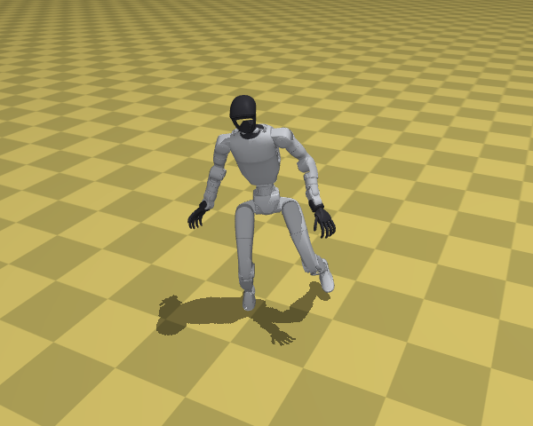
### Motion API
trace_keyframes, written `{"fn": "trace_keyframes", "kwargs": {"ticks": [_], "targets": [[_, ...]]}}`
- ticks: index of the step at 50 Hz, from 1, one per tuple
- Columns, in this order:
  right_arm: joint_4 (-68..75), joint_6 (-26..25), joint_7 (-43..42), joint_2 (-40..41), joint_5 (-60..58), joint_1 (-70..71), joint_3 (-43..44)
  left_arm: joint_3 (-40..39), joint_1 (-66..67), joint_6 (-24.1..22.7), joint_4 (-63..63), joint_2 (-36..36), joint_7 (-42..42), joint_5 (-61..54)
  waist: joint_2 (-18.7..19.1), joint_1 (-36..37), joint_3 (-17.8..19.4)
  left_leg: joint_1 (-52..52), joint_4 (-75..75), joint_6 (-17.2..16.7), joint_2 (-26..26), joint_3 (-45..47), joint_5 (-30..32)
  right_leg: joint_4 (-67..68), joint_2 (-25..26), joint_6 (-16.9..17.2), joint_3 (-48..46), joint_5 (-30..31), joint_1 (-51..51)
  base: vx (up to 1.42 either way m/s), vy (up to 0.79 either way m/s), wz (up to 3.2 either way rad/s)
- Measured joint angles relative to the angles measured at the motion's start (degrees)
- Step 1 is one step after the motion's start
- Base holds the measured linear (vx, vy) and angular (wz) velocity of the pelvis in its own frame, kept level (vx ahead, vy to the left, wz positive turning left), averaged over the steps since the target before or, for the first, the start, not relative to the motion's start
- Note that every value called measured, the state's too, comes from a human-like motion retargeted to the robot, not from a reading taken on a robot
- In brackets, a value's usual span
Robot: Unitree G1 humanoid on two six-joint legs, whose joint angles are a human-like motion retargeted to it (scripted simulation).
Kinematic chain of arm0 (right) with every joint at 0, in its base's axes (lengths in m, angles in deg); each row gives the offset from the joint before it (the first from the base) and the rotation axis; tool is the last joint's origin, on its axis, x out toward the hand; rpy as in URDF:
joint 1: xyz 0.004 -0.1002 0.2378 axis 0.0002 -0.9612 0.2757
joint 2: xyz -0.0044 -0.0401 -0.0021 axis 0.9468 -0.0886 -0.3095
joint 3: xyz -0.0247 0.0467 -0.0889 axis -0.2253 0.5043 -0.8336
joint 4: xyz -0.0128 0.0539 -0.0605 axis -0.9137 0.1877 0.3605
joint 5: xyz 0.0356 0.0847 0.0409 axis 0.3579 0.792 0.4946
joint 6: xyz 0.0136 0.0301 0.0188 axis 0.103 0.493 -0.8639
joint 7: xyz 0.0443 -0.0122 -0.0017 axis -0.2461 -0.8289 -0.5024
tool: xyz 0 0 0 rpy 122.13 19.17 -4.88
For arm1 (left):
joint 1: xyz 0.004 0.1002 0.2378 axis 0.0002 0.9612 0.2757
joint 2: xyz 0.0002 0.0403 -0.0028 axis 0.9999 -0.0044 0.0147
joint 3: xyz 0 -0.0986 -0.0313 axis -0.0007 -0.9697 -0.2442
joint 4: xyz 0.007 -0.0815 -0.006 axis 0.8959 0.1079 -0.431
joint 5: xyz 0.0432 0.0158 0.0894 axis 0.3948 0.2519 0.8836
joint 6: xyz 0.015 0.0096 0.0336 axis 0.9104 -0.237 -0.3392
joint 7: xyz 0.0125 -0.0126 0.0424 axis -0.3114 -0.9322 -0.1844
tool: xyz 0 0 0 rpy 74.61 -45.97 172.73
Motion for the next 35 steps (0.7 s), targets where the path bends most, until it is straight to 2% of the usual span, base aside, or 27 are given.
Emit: {"fn": "trace_keyframes", "kwargs": {"ticks": [3,5,7,10,12,15,18,21,24,27,30,33,35], "targets": [[-1.51,-1.19,-2.44,-2.60,-7.35,17.94,-10.85,-1.17,7.05,1.01,13.06,-1.70,2.17,-3.90,1.30,9.67,1.04,3.76,-13.47,0.30,3.09,-8.69,1.36,-1.73,1.81,0.88,8.36,1.28,0.52,0.23,0.71,-2.72],[-4.04,-1.92,-3.87,-3.04,-11.31,28.46,-17.21,-2.60,11.69,0.65,20.32,-2.29,4.76,-6.33,1.65,16.11,0.92,7.71,-23.44,-0.22,4.78,-11.24,1.38,-5.79,2.01,2.55,13.92,3.61,1.89,0.18,0.81,-2.54],[-9.09,-1.46,-4.01,-2.68,-14.25,35.69,-22.33,-5.94,17.11,-0.42,25.75,-2.79,7.96,-7.93,1.12,21.63,-0.14,11.82,-33.25,-0.56,5.31,-10.52,1.93,-12.70,0.41,3.91,18.68,8.01,4.14,0.13,0.91,-2.15],[-18.22,-0.30,-1.69,-2.20,-20.89,41.27,-27.98,-14.16,25.31,-2.02,33.35,-5.07,11.13,-6.22,0.19,26.95,-2.78,16.62,-44.82,-1.63,2.85,-7.93,7.83,-23.79,-4.24,3.87,21.97,18.25,7.27,0.04,1.02,-1.46],[-22.54,0.14,0.33,-1.73,-23.96,43.45,-30.51,-18.71,29.35,-2.09,38.21,-6.84,11.20,-5.43,0.04,27.75,-4.18,17.67,-46.58,-1.15,0.95,-1.73,11.12,-25.90,-7.99,2.93,18.56,26.15,7.07,-0.06,1.11,-0.75],[-24.72,0.61,4.00,-0.04,-23.66,45.51,-32.53,-21.14,33.51,-0.90,43.14,-8.98,12.99,-8.79,0.60,27.96,-5.90,19.13,-45.26,1.09,0.51,12.80,7.85,-20.08,-14.02,1.30,5.20,33.91,2.33,-0.14,1.13,-0.66],[-22.60,-0.42,7.15,2.45,-19.64,46.36,-32.97,-20.82,33.00,0.38,46.31,-10.05,14.49,-13.27,0.18,30.78,-6.40,20.57,-44.74,1.78,-2.44,19.86,0.86,-10.16,-17.40,-0.80,-6.05,28.71,-6.32,-0.25,1.03,-1.30],[-18.96,-2.82,7.33,3.79,-19.37,45.37,-33.96,-18.54,27.31,1.65,46.01,-9.43,14.68,-13.66,-2.24,35.36,-4.02,18.31,-39.90,2.33,-8.38,25.83,-2.81,-5.69,-17.53,-1.45,-13.68,23.61,-13.38,-0.38,0.88,-1.55],[-15.71,-4.45,9.81,2.85,-22.25,42.00,-36.00,-17.29,18.02,2.23,42.56,-7.87,17.88,-9.68,-3.32,38.80,-1.77,14.82,-36.22,3.15,-13.17,31.33,-4.51,-6.85,-15.24,-2.28,-26.93,21.24,-15.11,-0.45,0.80,-1.16],[-13.46,-4.44,17.40,-1.06,-23.02,37.58,-37.75,-14.62,6.30,1.45,37.46,-4.16,24.71,-5.95,-3.27,37.21,-0.11,10.73,-34.29,4.07,-16.86,32.17,-5.32,-11.04,-8.46,-2.20,-37.43,21.76,-13.95,-0.44,0.69,0.25],[-11.32,-4.63,22.62,-5.99,-21.28,33.18,-39.17,-5.55,-6.78,-0.67,31.52,3.91,27.02,-5.37,-4.04,28.50,1.64,7.21,-33.96,3.62,-22.06,27.15,-4.46,-14.69,-1.43,0.69,-41.19,26.83,-13.97,-0.33,0.62,2.07],[-9.95,-4.43,19.99,-11.01,-20.52,24.65,-35.09,5.70,-20.29,-1.51,23.88,14.18,20.18,-3.40,-4.06,17.44,3.05,10.38,-40.80,2.52,-28.73,18.18,-0.57,-15.34,3.15,7.08,-42.98,30.59,-12.91,-0.08,0.69,2.87],[-10.85,-3.29,16.14,-15.38,-17.51,15.81,-30.48,11.31,-28.20,-1.34,17.54,18.81,13.71,-3.44,-1.69,11.43,1.15,11.73,-47.22,1.32,-30.88,12.87,4.24,-20.53,9.35,8.93,-42.63,34.29,-12.80,0.05,0.73,2.38]]}}
